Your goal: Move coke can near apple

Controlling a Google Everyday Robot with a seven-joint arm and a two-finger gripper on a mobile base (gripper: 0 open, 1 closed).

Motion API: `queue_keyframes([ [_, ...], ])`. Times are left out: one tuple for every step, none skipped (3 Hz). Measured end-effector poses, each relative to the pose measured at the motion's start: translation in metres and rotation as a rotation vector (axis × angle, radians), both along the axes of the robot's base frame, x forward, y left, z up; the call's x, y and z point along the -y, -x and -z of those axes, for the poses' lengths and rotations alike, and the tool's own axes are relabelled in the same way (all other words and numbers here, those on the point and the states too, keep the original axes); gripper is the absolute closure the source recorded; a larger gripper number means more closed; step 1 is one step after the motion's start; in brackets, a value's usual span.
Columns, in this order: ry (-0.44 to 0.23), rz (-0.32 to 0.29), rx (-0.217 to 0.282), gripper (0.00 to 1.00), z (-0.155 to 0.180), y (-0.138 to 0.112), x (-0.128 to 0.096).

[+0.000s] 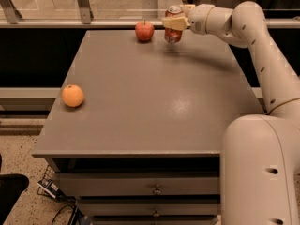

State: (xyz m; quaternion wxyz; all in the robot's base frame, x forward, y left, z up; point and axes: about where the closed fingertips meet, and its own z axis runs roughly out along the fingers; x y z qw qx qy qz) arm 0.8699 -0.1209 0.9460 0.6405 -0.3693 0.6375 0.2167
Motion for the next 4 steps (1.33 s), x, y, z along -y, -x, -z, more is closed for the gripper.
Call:
queue_keyframes([
  [-0.02, 0.012, -0.008, 1.0, 0.01, -0.01, -0.001],
  [-0.05, 0.03, -0.024, 1.0, 0.025, -0.02, 0.002],
  [-0.048, 0.024, -0.025, 0.82, 0.025, -0.019, -0.001],
  [-0.049, 0.019, -0.027, 0.58, 0.026, -0.02, -0.005],
])
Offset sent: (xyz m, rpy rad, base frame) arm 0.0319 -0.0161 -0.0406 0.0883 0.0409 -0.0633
